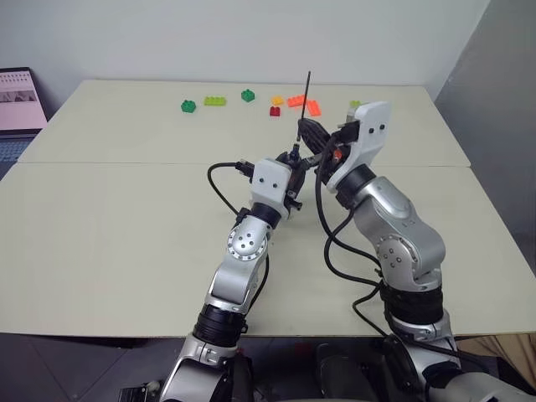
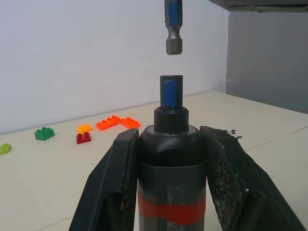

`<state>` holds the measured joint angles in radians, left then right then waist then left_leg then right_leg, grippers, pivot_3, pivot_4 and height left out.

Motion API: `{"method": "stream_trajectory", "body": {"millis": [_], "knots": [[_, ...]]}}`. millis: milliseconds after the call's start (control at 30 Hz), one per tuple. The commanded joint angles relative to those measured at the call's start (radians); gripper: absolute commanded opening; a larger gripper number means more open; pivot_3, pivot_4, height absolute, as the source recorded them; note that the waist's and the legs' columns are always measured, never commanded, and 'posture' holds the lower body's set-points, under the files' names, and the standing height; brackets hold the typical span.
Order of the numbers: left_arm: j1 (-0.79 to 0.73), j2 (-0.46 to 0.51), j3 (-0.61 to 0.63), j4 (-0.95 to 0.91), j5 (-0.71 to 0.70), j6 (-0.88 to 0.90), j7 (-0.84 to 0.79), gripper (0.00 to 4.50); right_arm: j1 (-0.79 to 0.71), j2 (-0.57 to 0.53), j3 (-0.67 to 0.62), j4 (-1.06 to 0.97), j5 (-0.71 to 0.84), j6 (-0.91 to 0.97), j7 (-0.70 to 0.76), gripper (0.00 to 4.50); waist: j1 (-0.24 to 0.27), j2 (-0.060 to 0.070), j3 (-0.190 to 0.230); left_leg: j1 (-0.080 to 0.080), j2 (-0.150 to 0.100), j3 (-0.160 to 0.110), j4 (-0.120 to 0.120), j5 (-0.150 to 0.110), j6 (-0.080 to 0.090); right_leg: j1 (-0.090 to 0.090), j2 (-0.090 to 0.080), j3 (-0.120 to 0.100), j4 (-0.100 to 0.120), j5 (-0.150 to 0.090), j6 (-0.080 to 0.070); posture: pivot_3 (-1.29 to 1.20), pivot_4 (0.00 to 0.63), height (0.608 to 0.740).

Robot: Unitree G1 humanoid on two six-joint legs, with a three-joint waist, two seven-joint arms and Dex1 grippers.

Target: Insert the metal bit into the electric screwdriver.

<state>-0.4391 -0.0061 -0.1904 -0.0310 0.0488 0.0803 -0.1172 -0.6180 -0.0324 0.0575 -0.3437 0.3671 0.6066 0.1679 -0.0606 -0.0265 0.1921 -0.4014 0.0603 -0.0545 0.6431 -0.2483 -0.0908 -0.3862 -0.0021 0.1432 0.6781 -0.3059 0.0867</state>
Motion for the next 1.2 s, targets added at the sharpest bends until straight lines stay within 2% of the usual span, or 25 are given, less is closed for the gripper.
{"method": "stream_trajectory", "body": {"millis": [33, 1200], "knots": [[-0.003, 0.004, 0.012, -0.011, 0.022, -0.007, 0.018, 1.63, -0.001, 0.008, 0.002, -0.015, -0.005, -0.029, 0.002, 0.0, 0.0, 0.0, 0.0, 0.0, 0.0, 0.0, 0.0, 0.0, 0.0, 0.0, 0.0, 0.0, 0.0, 0.0, 0.0, 0.0, 0.15, 0.74], [0.004, 0.007, 0.006, -0.011, 0.023, -0.012, 0.013, 1.63, -0.009, 0.044, 0.006, -0.008, -0.016, -0.044, 0.01, 0.0, -0.001, 0.0, 0.0, -0.001, 0.0, 0.0, -0.001, 0.0, 0.0, -0.001, 0.0, 0.001, -0.002, 0.0, 0.0, 0.0, 0.15, 0.74]]}}
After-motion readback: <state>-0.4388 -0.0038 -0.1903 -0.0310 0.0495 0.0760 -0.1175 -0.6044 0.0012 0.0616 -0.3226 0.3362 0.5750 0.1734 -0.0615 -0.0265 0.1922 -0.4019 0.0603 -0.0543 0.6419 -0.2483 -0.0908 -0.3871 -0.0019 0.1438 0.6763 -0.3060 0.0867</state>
